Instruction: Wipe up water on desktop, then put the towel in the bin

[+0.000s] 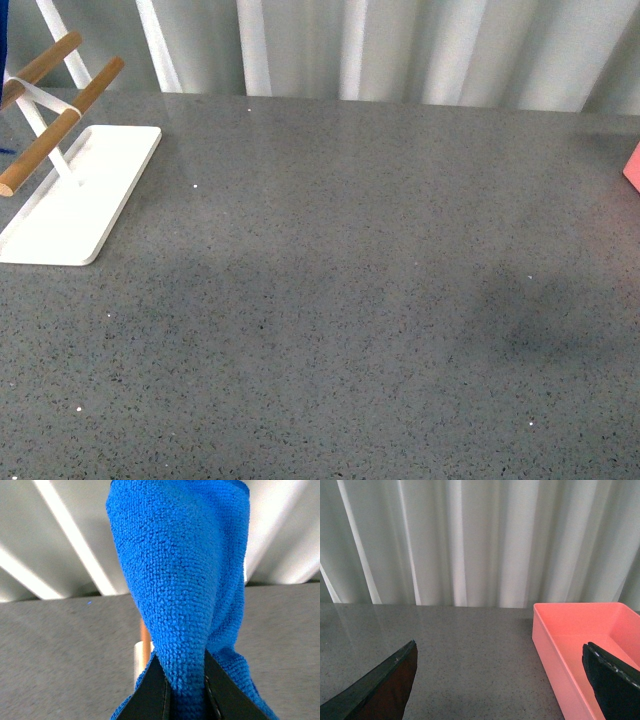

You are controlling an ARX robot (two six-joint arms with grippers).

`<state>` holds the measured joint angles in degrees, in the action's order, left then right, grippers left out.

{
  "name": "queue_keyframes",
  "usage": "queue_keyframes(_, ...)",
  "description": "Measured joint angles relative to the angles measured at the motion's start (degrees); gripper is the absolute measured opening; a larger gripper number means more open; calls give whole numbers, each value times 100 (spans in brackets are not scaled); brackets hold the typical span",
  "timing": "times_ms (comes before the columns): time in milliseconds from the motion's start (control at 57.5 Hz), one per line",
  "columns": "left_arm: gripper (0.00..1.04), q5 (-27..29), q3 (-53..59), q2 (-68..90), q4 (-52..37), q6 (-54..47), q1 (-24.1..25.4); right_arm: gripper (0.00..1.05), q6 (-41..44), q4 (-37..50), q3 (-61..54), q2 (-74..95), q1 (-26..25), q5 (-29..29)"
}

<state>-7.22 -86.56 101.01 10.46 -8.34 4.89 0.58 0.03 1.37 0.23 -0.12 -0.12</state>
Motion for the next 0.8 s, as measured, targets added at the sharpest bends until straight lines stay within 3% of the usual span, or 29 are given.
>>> queue_keyframes(156, 6, -1078, 807, -964, -599, 597, -555, 98, 0, 0, 0, -2, 0, 0)
queue_keyframes(278, 6, -1508, 1346, -1311, -1165, 1172, -1104, 98, 0, 0, 0, 0, 0, 0)
queue_keyframes(521, 6, -1388, 1843, -1134, -2216, 2371, -2079, 98, 0, 0, 0, 0, 0, 0)
queue_keyframes(799, 6, -1373, 1989, -841, -2828, 3193, -2702, 98, 0, 0, 0, 0, 0, 0)
